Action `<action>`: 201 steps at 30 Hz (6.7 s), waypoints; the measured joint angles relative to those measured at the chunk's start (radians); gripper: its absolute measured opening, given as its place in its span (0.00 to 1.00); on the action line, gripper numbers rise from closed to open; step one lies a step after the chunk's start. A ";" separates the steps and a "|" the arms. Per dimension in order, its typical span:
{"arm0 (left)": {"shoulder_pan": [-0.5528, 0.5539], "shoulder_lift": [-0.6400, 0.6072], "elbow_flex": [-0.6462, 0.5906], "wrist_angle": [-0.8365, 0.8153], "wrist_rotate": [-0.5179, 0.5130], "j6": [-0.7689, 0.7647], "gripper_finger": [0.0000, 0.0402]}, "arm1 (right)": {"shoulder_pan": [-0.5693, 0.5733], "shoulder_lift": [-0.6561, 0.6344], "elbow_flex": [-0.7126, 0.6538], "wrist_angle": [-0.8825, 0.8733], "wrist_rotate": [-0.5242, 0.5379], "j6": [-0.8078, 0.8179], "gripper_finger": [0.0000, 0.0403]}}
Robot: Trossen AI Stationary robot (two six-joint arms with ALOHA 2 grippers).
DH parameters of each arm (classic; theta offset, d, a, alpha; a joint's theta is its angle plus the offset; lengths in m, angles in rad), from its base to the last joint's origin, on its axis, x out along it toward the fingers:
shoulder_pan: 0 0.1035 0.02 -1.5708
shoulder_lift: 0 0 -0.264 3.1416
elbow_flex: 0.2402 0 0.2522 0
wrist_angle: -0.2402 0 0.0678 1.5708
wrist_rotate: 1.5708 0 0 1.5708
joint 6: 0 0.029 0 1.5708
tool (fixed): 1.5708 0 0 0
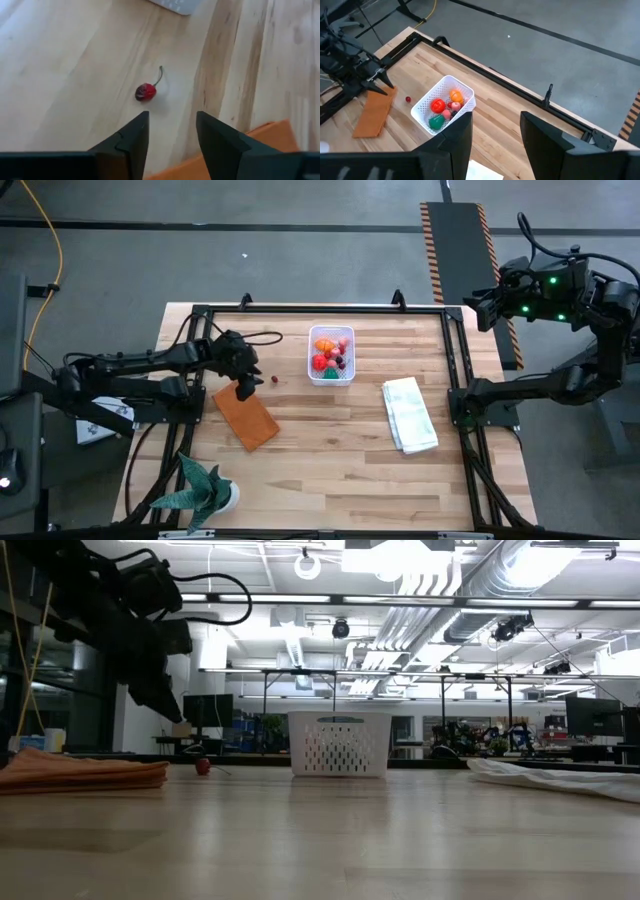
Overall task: Pick and placing Produce into tupperware
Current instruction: Put the red cherry into the white bin
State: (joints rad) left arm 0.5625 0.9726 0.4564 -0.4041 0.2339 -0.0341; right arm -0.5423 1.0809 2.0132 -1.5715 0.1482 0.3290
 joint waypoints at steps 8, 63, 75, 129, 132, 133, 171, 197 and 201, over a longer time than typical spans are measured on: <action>0.000 0.013 0.000 0.023 -0.031 0.195 0.39 | 0.000 0.000 0.000 0.000 0.000 0.014 0.39; 0.000 0.290 0.043 0.124 -0.047 0.477 0.50 | 0.000 0.033 0.000 0.000 0.000 0.034 0.39; 0.000 0.396 0.115 0.114 -0.048 0.638 0.50 | 0.000 0.033 0.000 0.001 -0.001 0.040 0.39; 0.000 0.491 0.132 0.117 0.009 0.707 0.40 | 0.000 0.033 0.000 0.003 -0.001 0.056 0.39; 0.000 0.491 0.132 0.117 0.009 0.707 0.37 | 0.000 0.036 0.000 0.006 -0.001 0.056 0.39; 0.000 0.491 0.132 0.117 0.009 0.706 0.36 | 0.000 0.037 0.000 0.006 -0.001 0.056 0.39; 0.000 0.526 0.132 0.134 0.052 0.583 0.34 | 0.000 0.070 0.000 0.009 -0.001 0.037 0.39; 0.000 0.529 0.142 0.187 0.066 0.450 0.15 | 0.000 0.070 0.000 0.008 -0.001 0.029 0.39; 0.000 0.529 0.185 0.178 0.065 0.420 0.17 | 0.000 0.070 0.000 0.004 -0.001 0.028 0.39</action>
State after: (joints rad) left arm 0.5621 1.5017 0.6413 -0.2258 0.2993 0.3862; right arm -0.5426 1.1507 2.0132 -1.5674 0.1471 0.3569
